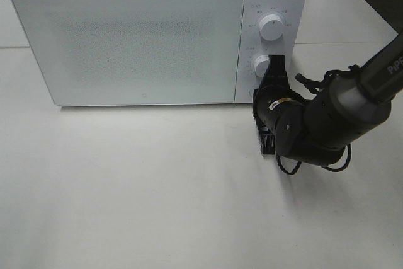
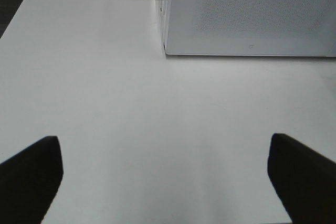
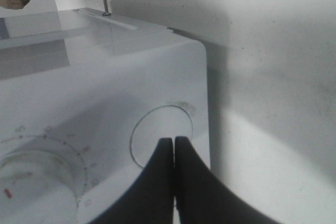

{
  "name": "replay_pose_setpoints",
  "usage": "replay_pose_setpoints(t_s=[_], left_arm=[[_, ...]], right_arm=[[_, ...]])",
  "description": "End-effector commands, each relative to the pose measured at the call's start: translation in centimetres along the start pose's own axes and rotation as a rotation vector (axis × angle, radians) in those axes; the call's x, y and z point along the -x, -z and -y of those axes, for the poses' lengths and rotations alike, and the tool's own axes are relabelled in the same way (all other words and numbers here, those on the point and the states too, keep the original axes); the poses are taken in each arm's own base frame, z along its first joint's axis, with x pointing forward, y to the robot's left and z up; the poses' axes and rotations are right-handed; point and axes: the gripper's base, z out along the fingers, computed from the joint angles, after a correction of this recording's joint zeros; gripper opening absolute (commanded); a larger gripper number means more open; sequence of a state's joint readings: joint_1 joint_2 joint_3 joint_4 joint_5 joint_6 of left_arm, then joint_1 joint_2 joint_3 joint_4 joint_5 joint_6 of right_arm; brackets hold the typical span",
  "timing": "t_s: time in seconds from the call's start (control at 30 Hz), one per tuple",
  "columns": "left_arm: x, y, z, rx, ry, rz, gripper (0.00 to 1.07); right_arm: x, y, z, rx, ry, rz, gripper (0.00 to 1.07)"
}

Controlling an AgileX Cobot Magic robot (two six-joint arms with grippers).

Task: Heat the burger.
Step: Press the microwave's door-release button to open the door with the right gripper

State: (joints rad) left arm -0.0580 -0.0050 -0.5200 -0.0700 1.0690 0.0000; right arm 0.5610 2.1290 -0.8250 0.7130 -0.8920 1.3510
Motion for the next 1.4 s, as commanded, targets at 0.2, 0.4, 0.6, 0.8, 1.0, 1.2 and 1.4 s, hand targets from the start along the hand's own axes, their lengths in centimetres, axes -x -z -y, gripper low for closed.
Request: replay_pose_setpoints(t_s=[0.2,0.4,0.6,0.8,1.0,1.2,1.4], left_arm=[[-0.1,0.0,0.0,0.002,0.002,0.004,0.98],[-0.1,0.0,0.0,0.002,0.002,0.004,0.98],[-0.1,0.0,0.0,0.002,0.002,0.004,0.98],[-0.1,0.0,0.0,0.003,0.001,0.004,0.98],[-0.1,0.0,0.0,0.003,0.001,0.004,0.98],[-0.1,0.0,0.0,0.003,0.001,0.004,0.98],[-0.1,0.0,0.0,0.003,0.001,0.004,0.98]], right_arm=[[-0.4,-0.8,-0.7,0.041,0.006,0.007,0.00],[-0.3,-1.0,-1.0,0.072,0.000,0.033,0.00],[-0.3,-1.2,-1.1,0.079,0.003,0.049,0.00],[-0.5,-2.0,-1.4,0.122,-0.008,0.064,0.00],[-0.6,-2.3,-2.5,0.192,-0.014,0.108,0.00],[-0.7,-3.3,-3.9,0.292,-0.016,0.134,0.00],[-0.9,-3.4,-4.5,0.316,-0.025,0.135,0.00]])
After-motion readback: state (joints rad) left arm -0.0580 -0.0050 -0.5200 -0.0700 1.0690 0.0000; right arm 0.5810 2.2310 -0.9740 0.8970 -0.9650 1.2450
